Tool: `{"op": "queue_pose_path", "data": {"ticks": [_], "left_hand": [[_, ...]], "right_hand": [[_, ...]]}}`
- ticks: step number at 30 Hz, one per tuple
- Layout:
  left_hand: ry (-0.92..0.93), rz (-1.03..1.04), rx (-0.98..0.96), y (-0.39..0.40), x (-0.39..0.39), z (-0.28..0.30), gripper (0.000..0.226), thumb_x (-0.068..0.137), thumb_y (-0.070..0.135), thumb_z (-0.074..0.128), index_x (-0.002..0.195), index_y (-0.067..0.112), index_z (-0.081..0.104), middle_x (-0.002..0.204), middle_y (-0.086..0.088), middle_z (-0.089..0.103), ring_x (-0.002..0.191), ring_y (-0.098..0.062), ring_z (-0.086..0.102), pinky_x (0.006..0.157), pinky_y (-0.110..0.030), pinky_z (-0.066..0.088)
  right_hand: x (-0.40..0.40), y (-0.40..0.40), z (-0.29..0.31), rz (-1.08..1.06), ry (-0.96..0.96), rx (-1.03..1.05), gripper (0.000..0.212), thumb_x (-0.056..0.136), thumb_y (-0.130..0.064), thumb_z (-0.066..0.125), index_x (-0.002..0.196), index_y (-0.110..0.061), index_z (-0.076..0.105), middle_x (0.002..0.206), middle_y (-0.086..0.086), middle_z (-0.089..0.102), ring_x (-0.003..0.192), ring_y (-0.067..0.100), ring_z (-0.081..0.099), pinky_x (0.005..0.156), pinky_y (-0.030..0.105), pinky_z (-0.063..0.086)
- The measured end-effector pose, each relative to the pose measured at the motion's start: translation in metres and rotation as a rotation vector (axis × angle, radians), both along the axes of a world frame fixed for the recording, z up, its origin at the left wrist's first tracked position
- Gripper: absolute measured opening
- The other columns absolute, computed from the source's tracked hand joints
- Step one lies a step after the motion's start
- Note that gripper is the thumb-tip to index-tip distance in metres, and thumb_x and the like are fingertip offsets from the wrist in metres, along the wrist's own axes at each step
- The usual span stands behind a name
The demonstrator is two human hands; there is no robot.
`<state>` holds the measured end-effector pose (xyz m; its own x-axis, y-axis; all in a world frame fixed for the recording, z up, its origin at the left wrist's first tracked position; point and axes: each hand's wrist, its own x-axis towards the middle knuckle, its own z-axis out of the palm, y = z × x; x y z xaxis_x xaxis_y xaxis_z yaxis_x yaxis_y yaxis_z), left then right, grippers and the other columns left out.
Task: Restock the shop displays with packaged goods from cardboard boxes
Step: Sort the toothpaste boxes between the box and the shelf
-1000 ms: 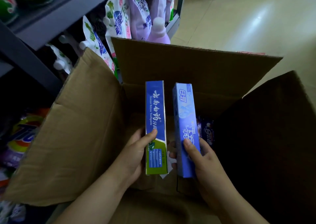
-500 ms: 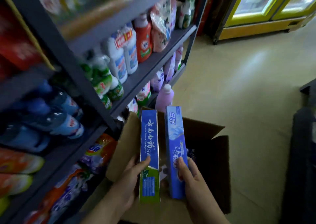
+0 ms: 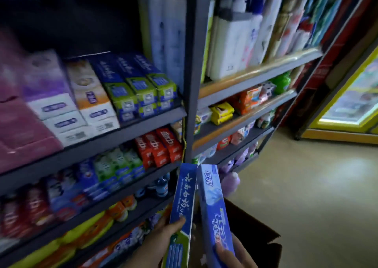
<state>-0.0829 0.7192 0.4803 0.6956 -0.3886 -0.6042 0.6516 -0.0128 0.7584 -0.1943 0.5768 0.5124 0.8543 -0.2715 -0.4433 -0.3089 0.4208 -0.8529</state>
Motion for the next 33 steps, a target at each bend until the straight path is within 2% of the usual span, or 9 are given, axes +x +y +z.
{"op": "queue_pose_path", "data": {"ticks": [3,6,9,12,14,19,25,29,33], "left_hand": [[0.127,0.175,0.083,0.018,-0.002,0.027,0.04,0.093,0.017,0.057,0.131,0.013,0.046,0.101,-0.006,0.06,0.105,-0.029,0.055,0.085,-0.034,0.04],[0.162,0.292,0.095,0.049,-0.014,0.024,0.01,0.09,0.018,0.061,0.09,0.012,0.054,0.052,0.004,0.065,0.067,-0.019,0.055,0.056,-0.027,0.04],[0.15,0.385,0.097,0.08,-0.025,0.012,0.014,0.09,0.02,0.061,0.081,0.012,0.054,0.065,0.001,0.06,0.064,-0.016,0.053,0.049,-0.025,0.042],[0.148,0.479,0.14,0.104,-0.031,0.0,0.016,0.089,0.022,0.062,0.097,0.008,0.058,0.064,-0.002,0.067,0.063,-0.019,0.061,0.053,-0.026,0.041],[0.143,0.516,0.154,0.122,-0.037,-0.008,0.015,0.089,0.022,0.063,0.096,0.009,0.059,0.054,-0.001,0.068,0.059,-0.019,0.063,0.053,-0.026,0.042],[0.147,0.574,0.093,0.159,-0.051,-0.01,0.021,0.086,0.028,0.066,0.1,0.013,0.061,0.079,-0.012,0.074,0.075,-0.03,0.07,0.068,-0.035,0.053],[0.119,0.628,0.078,0.195,-0.055,-0.015,0.03,0.087,0.03,0.065,0.108,0.01,0.061,0.097,-0.02,0.071,0.084,-0.033,0.069,0.068,-0.036,0.053],[0.092,0.657,0.056,0.218,-0.055,-0.031,0.041,0.083,0.033,0.069,0.114,0.008,0.063,0.104,-0.019,0.07,0.091,-0.033,0.068,0.069,-0.036,0.054],[0.076,0.649,0.036,0.236,-0.052,-0.044,0.036,0.085,0.031,0.067,0.113,0.008,0.063,0.106,-0.021,0.069,0.091,-0.034,0.067,0.068,-0.036,0.053]], "right_hand": [[0.007,0.014,0.004,0.129,0.019,0.028,0.087,0.002,-0.05,0.093,0.078,-0.012,0.078,0.093,0.006,0.076,0.079,0.011,0.073,0.06,0.012,0.052],[0.013,0.03,0.003,0.297,0.125,-0.008,0.097,0.008,-0.058,0.09,0.091,-0.012,0.073,0.086,0.004,0.076,0.073,0.013,0.073,0.056,0.014,0.051],[0.021,0.048,0.005,0.39,0.171,-0.032,0.084,0.033,-0.049,0.092,0.104,-0.01,0.067,0.081,0.01,0.075,0.065,0.019,0.072,0.05,0.018,0.051],[0.029,0.066,0.0,0.415,0.226,-0.028,0.03,0.077,-0.021,0.075,0.102,-0.011,0.064,0.071,0.006,0.075,0.057,0.019,0.071,0.047,0.023,0.051],[0.035,0.077,-0.008,0.456,0.251,-0.047,0.02,0.08,-0.019,0.07,0.098,-0.016,0.065,0.073,0.001,0.075,0.066,0.019,0.072,0.058,0.027,0.052],[0.048,0.106,-0.018,0.538,0.261,-0.042,0.052,0.051,-0.03,0.078,0.1,-0.018,0.068,0.088,0.009,0.075,0.091,0.036,0.069,0.092,0.051,0.051],[0.065,0.137,-0.018,0.704,0.25,-0.105,0.087,0.031,-0.056,0.086,0.108,-0.025,0.061,0.106,0.007,0.069,0.096,0.031,0.068,0.092,0.049,0.052],[0.073,0.155,-0.02,0.729,0.255,-0.115,0.089,0.034,-0.056,0.081,0.113,-0.024,0.057,0.11,0.007,0.066,0.099,0.029,0.067,0.093,0.05,0.051],[0.077,0.168,-0.026,0.748,0.264,-0.1,0.102,0.026,-0.061,0.089,0.115,-0.023,0.058,0.111,0.012,0.066,0.094,0.034,0.069,0.079,0.045,0.055]]}}
